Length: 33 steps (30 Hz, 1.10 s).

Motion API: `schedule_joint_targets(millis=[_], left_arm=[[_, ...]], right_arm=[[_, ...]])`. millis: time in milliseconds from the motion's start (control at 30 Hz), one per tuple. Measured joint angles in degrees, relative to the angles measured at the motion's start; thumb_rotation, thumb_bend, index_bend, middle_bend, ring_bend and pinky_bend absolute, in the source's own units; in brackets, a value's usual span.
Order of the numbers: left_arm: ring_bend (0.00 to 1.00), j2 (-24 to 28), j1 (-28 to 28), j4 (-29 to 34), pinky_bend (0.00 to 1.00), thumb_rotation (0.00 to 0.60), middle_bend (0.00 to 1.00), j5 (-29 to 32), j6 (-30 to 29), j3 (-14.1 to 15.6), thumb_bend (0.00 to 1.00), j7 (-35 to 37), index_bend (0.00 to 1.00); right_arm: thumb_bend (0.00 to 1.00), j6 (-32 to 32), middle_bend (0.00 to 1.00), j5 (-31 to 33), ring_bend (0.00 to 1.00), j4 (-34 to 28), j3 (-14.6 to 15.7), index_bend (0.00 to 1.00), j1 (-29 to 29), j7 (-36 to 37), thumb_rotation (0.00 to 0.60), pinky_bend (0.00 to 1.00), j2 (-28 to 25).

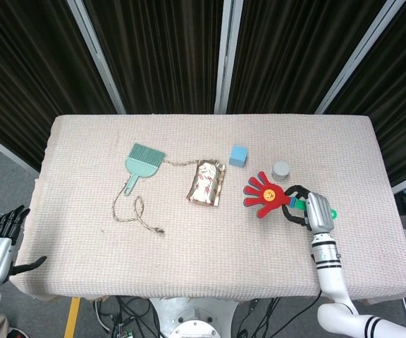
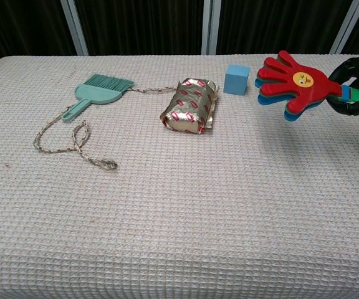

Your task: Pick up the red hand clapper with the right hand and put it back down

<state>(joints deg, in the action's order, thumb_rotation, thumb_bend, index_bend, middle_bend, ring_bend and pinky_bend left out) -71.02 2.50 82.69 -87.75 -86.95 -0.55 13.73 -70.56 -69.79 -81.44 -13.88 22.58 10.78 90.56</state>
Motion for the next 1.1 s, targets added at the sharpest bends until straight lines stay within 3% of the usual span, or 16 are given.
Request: schedule_joint_targets(millis=[133,333,600,800,967,1100], left_arm=[[0.00,0.0,0.0,0.0,0.07,0.600,0.00,0.0,0.0,0.0,0.01,0.1,0.04],[0.00,0.0,0.1,0.0,0.07,0.600,0.00,-0.1,0.1,0.0,0.01,0.0,0.04],[0.00,-0.1,0.1,0.1,0.07,0.600,0.00,-0.1,0.3,0.0,0.01,-0.2,0.04],[0.00,-0.1,0.1,0.0,0.07,0.600,0.00,0.1,0.4,0.0,0.01,0.2,0.04],[0.00,-0.2,0.2,-0.1,0.08,0.600,0.00,0.2,0.7,0.0,0.01,0.2,0.04],[0.00,-0.2,0.2,-0.2,0.08,0.600,0.00,0.2,0.7,0.0,0.01,0.3,0.04]], right_arm=[[0.63,-0.9,0.59,-0.6,0.72,-1.1,-1.0,0.91,-0.8,4.6,0.600,0.99,0.1],[0.65,-2.5,0.70,-2.3,0.82,-4.4,-2.5,0.93,-1.6,10.8,0.600,1.00,-0.8],[0.67,-5.8,0.74,-7.3,0.83,-9.2,-3.7,0.94,-2.5,23.5,0.600,1.00,-2.0],[0.67,-4.3,0.74,-7.6,0.83,-12.7,-4.1,0.95,-2.4,34.0,0.600,1.00,-3.8],[0.67,-1.3,0.76,-7.4,0.84,-12.3,-2.6,0.96,-1.2,27.2,0.600,1.00,-5.2],[0.67,2.6,0.79,-5.8,0.85,-12.7,-0.7,0.97,0.4,11.5,0.600,1.00,-7.0]])
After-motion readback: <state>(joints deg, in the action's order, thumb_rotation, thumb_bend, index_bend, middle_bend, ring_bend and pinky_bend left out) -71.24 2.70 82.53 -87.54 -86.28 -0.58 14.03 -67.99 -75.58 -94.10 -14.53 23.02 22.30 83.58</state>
